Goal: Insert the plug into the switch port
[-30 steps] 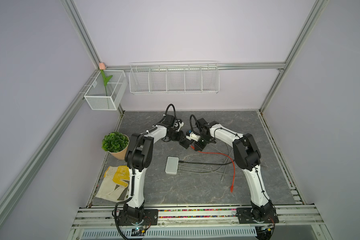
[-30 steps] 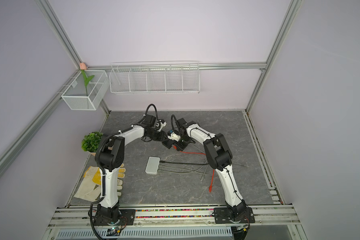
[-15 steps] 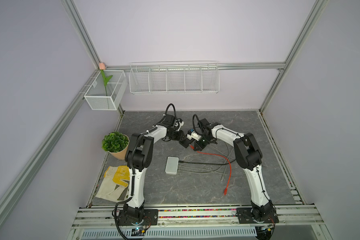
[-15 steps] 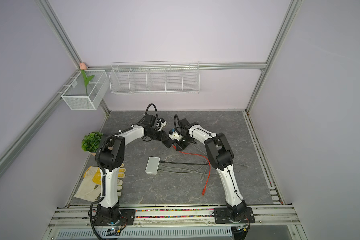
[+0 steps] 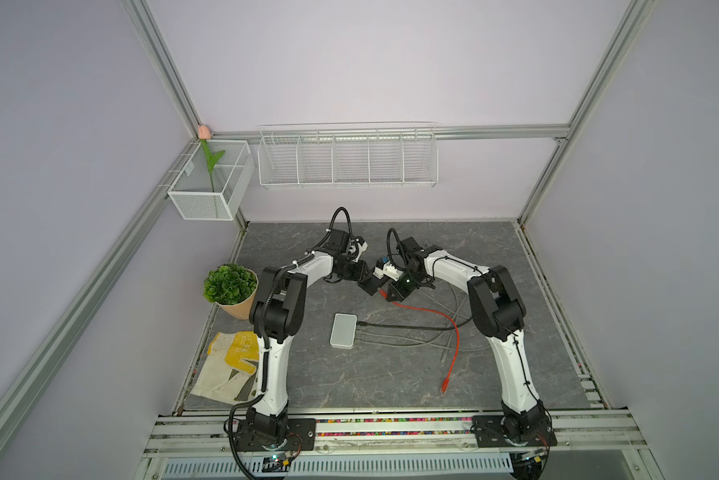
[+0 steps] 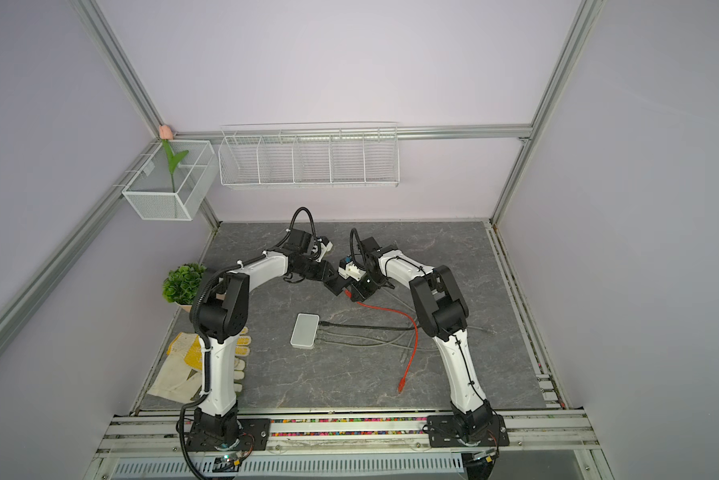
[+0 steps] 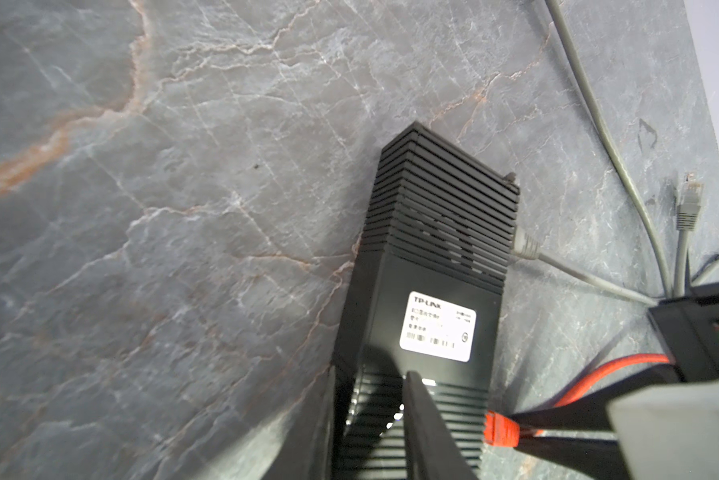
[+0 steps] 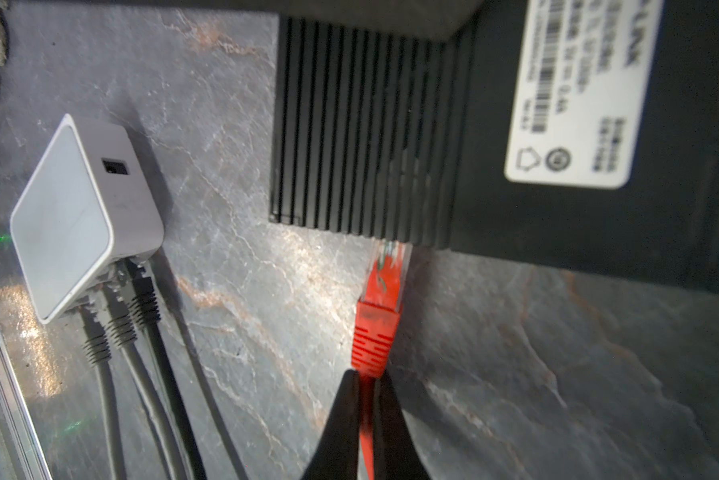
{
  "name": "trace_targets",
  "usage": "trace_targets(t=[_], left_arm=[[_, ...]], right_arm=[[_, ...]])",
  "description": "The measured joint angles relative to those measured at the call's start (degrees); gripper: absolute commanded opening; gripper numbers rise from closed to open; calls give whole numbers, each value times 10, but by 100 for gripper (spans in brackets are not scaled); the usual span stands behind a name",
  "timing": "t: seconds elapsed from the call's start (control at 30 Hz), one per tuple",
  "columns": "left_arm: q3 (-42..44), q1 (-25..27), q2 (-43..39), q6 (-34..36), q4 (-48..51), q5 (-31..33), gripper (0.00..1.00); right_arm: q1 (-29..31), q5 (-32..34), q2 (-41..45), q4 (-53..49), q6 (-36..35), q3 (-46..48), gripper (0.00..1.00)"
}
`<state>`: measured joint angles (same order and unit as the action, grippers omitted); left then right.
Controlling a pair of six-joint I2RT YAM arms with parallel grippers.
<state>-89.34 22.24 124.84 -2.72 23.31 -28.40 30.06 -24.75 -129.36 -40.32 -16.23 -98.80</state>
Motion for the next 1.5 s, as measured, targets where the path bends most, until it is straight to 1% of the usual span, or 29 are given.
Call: trace_targets(t=[0.07, 0.2, 0.3, 0.4, 0.5, 0.6, 0.7, 0.77, 0.83, 0.93, 1.0, 1.13, 1.23, 1.33, 1.5], left_arm=[[4, 0, -3, -3, -1, 0, 34], [17, -6, -17, -21, 12, 5, 36], [39, -22, -40, -44, 17, 21, 39], [69, -43, -86, -67, 10, 40, 40], [101, -55, -153, -83, -5, 55, 40], [134, -53, -233, -94, -28, 55, 41], [164, -48, -305, -101, -50, 49, 42], [188, -42, -349, -102, -62, 44, 42], [211, -34, -381, -101, -67, 42, 42], [245, -19, -427, -101, -68, 41, 42], [265, -12, -453, -101, -68, 39, 42], [291, -12, -498, -103, -69, 39, 43], [295, -11, -518, -104, -70, 38, 43], [295, -9, -529, -104, -72, 38, 42], [295, -4, -533, -104, -72, 37, 43]], right_arm=[[0, -1, 20, 24, 0, 29, 9], [0, 0, 71, 58, -1, 79, 9], [0, 0, 120, 76, -1, 112, 9], [0, 0, 179, 84, -3, 141, 9], [-1, -11, 234, 90, -9, 170, 9], [-4, -71, 298, 95, -29, 218, 11], [-7, -181, 354, 76, -63, 247, 11], [-8, -269, 382, 51, -102, 248, 11], [-8, -340, 402, 4, -154, 242, 11], [-8, -417, 408, -105, -252, 206, 11], [-9, -452, 407, -185, -325, 177, 11], [-16, -502, 386, -349, -478, 114, 11], [-18, -525, 352, -435, -585, 76, 11], [-19, -538, 329, -478, -646, 72, 10], [-20, -547, 324, -510, -688, 72, 10]])
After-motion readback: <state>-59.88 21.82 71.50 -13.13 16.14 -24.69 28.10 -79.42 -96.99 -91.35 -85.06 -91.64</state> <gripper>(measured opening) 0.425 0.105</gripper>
